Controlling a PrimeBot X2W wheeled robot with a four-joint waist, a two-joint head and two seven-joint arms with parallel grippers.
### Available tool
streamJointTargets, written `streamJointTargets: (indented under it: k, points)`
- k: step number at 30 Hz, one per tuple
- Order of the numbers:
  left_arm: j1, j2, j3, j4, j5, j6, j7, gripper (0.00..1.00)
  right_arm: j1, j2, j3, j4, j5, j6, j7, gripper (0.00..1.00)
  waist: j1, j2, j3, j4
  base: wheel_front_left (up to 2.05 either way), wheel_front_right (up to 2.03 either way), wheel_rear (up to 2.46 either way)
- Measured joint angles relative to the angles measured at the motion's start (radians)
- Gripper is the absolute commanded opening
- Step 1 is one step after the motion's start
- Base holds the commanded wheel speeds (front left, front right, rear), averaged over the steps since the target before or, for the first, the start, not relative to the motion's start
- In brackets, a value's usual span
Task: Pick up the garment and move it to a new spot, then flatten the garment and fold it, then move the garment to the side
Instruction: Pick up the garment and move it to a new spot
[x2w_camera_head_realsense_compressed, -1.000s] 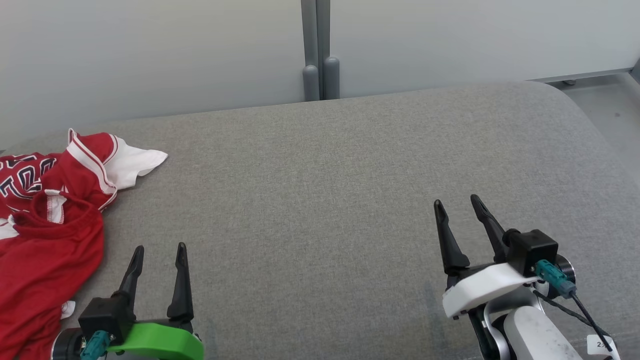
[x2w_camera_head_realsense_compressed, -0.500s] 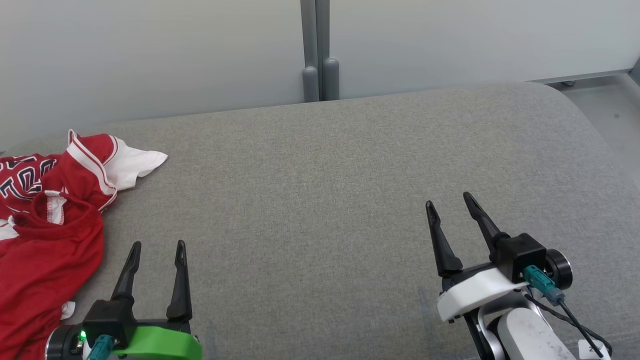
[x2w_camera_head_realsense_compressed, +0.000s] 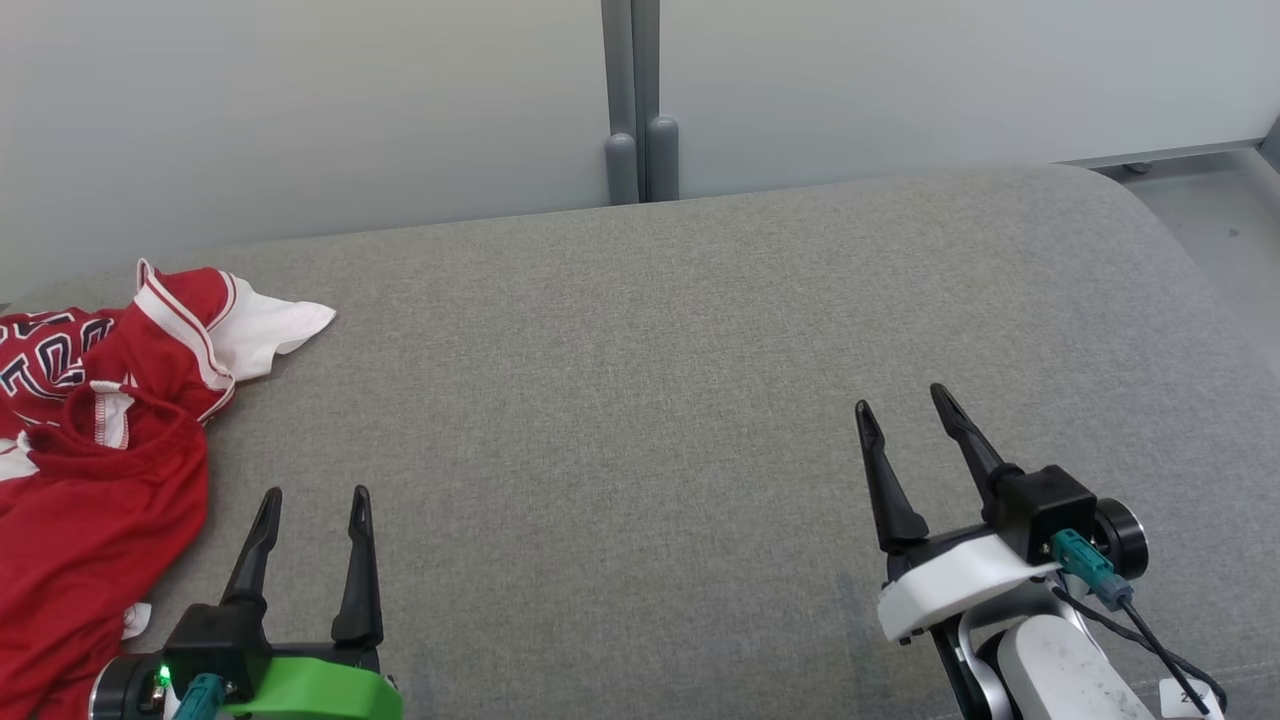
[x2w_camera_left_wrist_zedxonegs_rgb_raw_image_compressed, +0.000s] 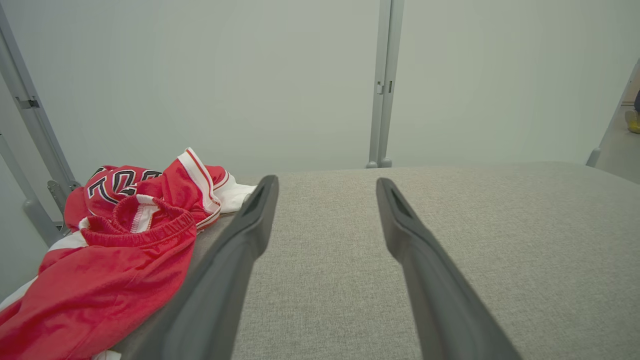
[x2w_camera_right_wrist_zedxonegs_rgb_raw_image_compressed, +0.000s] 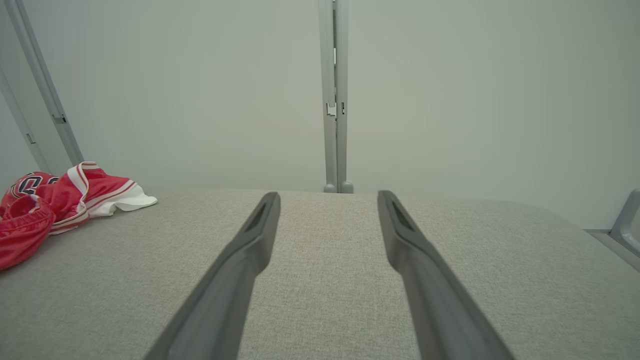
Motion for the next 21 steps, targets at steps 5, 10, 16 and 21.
streamJointTargets:
  k: [5, 10, 16, 21]
  points:
    - [0.0, 0.0, 0.0, 0.001, 0.0, -0.003, 0.0, 1.0, 0.0, 0.001, -0.004, 0.001, 0.0, 0.0, 0.0, 1.0, 0.0, 0.0, 0.0, 0.001, 0.0, 0.0, 0.0]
    - [0.0, -0.001, 0.001, 0.002, 0.0, -0.003, 0.0, 1.0, 0.0, 0.002, -0.008, 0.001, 0.0, 0.001, 0.0, 1.0, 0.0, 0.0, 0.0, 0.003, 0.0, 0.0, 0.0]
    - [0.0, -0.001, -0.001, 0.006, 0.01, -0.011, 0.0, 1.0, 0.002, 0.002, -0.024, 0.001, 0.0, 0.001, 0.0, 1.0, 0.0, 0.0, 0.0, 0.018, 0.0, 0.0, 0.0]
    - [-0.001, -0.001, -0.002, 0.008, 0.013, -0.011, 0.0, 1.0, 0.004, 0.003, -0.032, 0.0, 0.0, 0.001, 0.0, 1.0, 0.0, 0.0, 0.0, 0.048, 0.0, 0.0, 0.0]
